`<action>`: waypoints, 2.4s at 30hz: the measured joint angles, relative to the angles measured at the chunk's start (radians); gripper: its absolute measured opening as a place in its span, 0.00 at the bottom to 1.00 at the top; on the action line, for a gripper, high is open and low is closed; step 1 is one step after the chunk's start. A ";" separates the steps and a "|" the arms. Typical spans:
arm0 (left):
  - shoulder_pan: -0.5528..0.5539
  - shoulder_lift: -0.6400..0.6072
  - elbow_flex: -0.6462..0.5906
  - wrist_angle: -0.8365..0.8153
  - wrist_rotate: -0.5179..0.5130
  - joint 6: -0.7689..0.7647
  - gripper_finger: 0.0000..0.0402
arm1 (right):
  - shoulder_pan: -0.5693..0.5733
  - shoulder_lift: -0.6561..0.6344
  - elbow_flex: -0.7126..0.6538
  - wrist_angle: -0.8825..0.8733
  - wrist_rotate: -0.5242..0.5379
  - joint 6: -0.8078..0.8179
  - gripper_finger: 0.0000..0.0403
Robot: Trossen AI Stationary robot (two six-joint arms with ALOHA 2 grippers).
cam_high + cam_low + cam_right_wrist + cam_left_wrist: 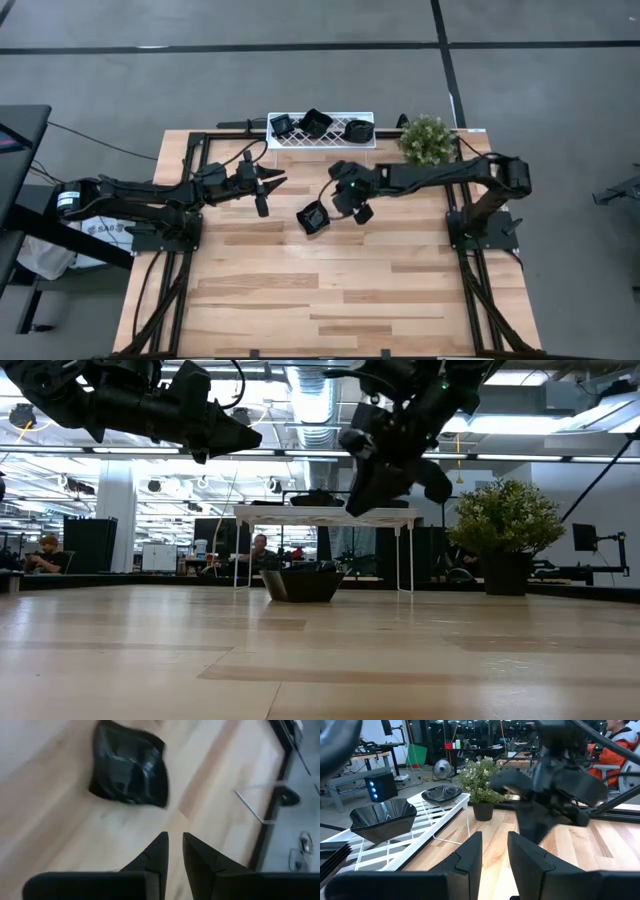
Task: Pick & Place Mini shaped plates
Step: Stack the black leaf shaped plate on top of the black leaf shaped plate on the shelf
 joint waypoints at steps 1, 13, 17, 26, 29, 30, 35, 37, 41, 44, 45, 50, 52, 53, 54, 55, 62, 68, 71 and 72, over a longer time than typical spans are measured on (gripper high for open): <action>0.000 0.000 0.000 0.000 0.000 0.000 0.24 | 0.009 0.011 0.000 0.007 -0.001 0.000 0.13; 0.000 0.000 0.000 0.008 0.000 0.000 0.24 | 0.113 0.086 0.001 0.035 0.004 -0.056 0.13; 0.000 0.000 0.000 0.009 0.000 0.000 0.24 | 0.139 0.085 0.001 0.030 0.004 -0.082 0.13; 0.000 0.000 0.000 0.015 0.000 -0.008 0.24 | 0.170 0.150 0.000 0.029 0.057 -0.157 0.13; 0.000 0.000 0.000 0.016 0.000 -0.008 0.24 | 0.175 0.159 0.000 0.038 0.082 -0.159 0.13; 0.000 0.000 0.000 0.016 0.000 -0.008 0.24 | 0.175 0.158 0.000 0.039 0.082 -0.159 0.13; 0.000 0.000 0.000 0.016 0.000 -0.008 0.24 | 0.170 0.158 0.001 0.043 0.080 -0.160 0.17; 0.000 0.000 0.000 0.017 0.000 -0.008 0.24 | 0.167 0.158 0.001 0.046 0.079 -0.166 0.19; 0.000 0.000 0.000 0.022 0.000 -0.008 0.24 | 0.165 0.160 0.001 0.049 0.074 -0.199 0.23; 0.000 0.000 0.000 0.022 0.000 -0.008 0.24 | 0.162 0.178 0.002 0.065 0.060 -0.209 0.24; 0.000 0.000 0.000 0.022 0.000 -0.008 0.24 | 0.161 0.180 0.001 0.065 0.055 -0.214 0.25; 0.000 0.000 0.000 0.022 0.000 -0.008 0.24 | 0.146 0.178 0.001 0.094 0.053 -0.250 0.25; 0.000 0.000 0.000 0.022 0.000 -0.008 0.24 | 0.138 0.178 0.001 0.095 0.050 -0.254 0.25; 0.000 0.000 0.000 0.023 0.000 -0.008 0.24 | 0.134 0.180 0.001 0.095 0.050 -0.255 0.25; 0.000 0.000 0.000 0.023 0.000 -0.008 0.24 | 0.129 0.189 0.002 0.101 0.049 -0.257 0.25; 0.000 0.000 0.000 0.022 0.000 -0.008 0.24 | 0.125 0.196 0.002 0.104 0.050 -0.257 0.25; 0.000 0.000 0.000 0.023 0.000 -0.008 0.24 | 0.113 0.195 0.002 0.107 0.043 -0.290 0.25; 0.000 0.000 0.000 0.023 0.000 -0.008 0.24 | 0.101 0.195 0.002 0.113 0.027 -0.291 0.25; 0.000 0.000 0.000 0.023 0.000 -0.008 0.24 | 0.092 0.195 0.002 0.112 0.023 -0.291 0.25; 0.000 0.000 0.000 0.023 0.000 -0.008 0.24 | 0.092 0.195 0.002 0.112 0.023 -0.291 0.25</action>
